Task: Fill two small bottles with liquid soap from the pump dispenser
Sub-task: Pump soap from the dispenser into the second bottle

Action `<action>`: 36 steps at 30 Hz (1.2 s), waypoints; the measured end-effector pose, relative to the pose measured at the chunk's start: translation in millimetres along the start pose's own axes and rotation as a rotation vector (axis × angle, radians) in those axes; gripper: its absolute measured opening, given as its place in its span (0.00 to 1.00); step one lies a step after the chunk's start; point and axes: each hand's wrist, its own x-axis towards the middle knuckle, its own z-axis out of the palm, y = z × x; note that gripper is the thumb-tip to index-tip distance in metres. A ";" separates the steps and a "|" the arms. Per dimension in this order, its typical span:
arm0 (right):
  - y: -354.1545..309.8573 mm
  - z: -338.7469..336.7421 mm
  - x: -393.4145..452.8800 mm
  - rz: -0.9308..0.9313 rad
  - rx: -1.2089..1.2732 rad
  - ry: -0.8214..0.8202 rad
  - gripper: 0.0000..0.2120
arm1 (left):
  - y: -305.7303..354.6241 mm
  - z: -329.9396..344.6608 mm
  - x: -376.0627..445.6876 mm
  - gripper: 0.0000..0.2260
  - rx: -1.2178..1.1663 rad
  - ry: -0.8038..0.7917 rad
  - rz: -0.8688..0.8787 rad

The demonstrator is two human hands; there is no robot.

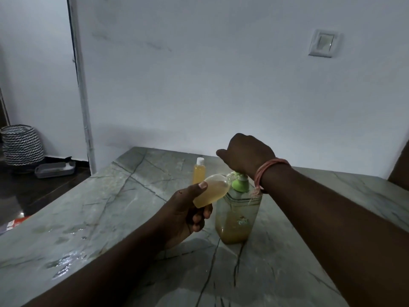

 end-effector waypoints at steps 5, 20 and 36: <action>8.7 7.3 3.6 0.065 0.103 0.063 0.17 | -0.2 -2.1 4.5 0.24 0.003 0.001 -0.010; 2.7 5.5 -4.2 0.056 0.077 0.149 0.19 | -2.2 -1.9 5.2 0.24 0.006 -0.018 0.011; 2.5 5.4 -8.5 0.077 0.053 0.079 0.17 | -2.8 -2.7 4.0 0.26 0.005 0.005 0.017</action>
